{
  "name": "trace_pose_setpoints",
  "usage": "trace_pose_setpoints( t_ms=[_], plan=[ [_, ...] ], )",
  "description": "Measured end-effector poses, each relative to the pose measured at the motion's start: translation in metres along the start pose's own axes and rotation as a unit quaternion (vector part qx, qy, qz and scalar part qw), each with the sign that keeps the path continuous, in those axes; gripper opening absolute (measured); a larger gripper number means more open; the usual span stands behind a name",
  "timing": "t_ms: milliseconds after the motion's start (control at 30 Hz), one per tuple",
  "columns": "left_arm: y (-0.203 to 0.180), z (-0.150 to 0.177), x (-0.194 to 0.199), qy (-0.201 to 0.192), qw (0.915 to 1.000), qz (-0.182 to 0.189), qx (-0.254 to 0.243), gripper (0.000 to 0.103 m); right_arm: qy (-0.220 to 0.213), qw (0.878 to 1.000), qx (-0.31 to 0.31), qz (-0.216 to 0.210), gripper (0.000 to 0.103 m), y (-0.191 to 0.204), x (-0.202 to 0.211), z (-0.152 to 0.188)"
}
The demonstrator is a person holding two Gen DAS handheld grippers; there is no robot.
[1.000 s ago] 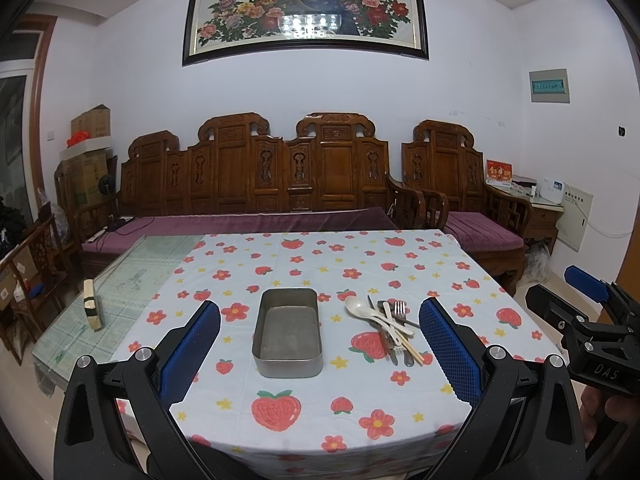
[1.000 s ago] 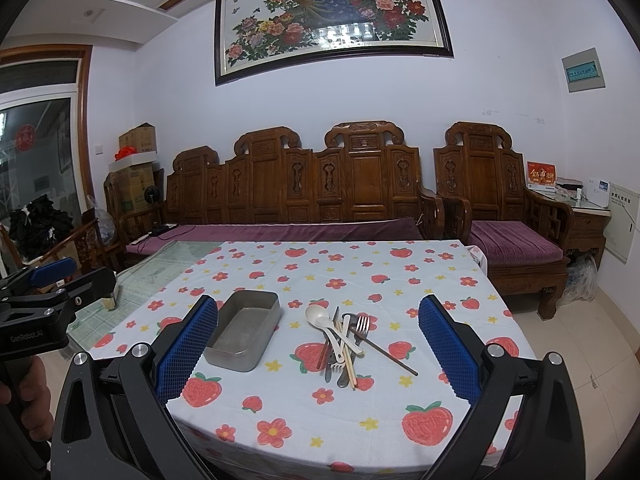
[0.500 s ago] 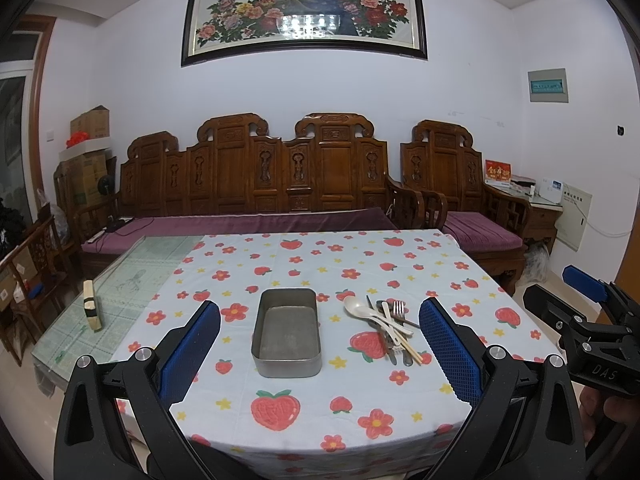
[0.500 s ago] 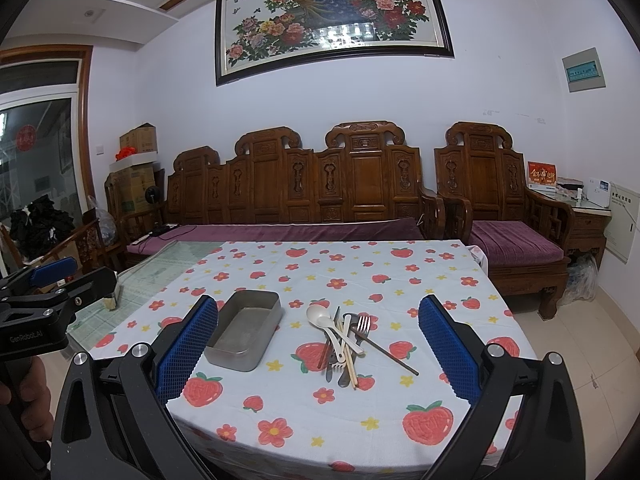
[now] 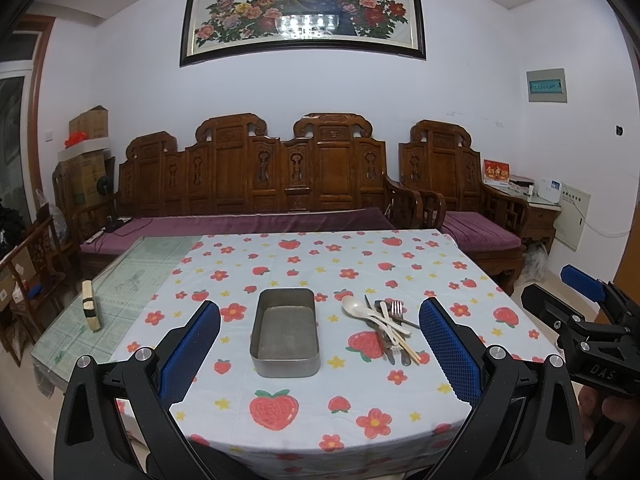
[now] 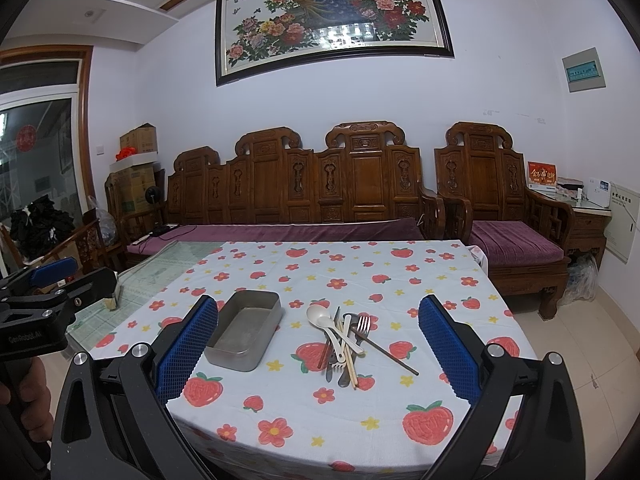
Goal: Organize utensils
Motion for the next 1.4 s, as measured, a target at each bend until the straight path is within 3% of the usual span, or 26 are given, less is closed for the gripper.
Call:
trace_pose_setpoints(
  t_ms=[333, 767, 1200, 1400],
  plan=[
    [-0.006, 0.007, -0.008, 0.013, 0.9999, -0.002, -0.003, 0.097, 0.006, 1.0, -0.002, 0.0, 0.1, -0.002, -0.003, 0.003],
    [-0.008, 0.034, -0.062, 0.058, 0.998, 0.016, -0.016, 0.097, 0.03, 1.0, 0.005, -0.006, 0.099, -0.013, -0.037, 0.022],
    [-0.021, 0.048, -0.121, 0.098, 0.9939, 0.042, -0.029, 0.097, 0.079, 0.997, 0.011, -0.022, 0.065, -0.034, -0.098, 0.045],
    [-0.027, 0.052, -0.151, 0.113, 0.9916, 0.053, -0.033, 0.097, 0.09, 0.996, 0.006, -0.017, 0.057, -0.055, -0.127, 0.046]
  ],
)
Point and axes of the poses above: each gripper's, at about its wrist camera, not at the fingertips, and x roughly against the way its jaws point, y to its left, z to its underside, the point moved 7 cm from there along -x, roughly the way its jaws point, and after that the axes turned 2 degrees about x, right-handed, at the moved point
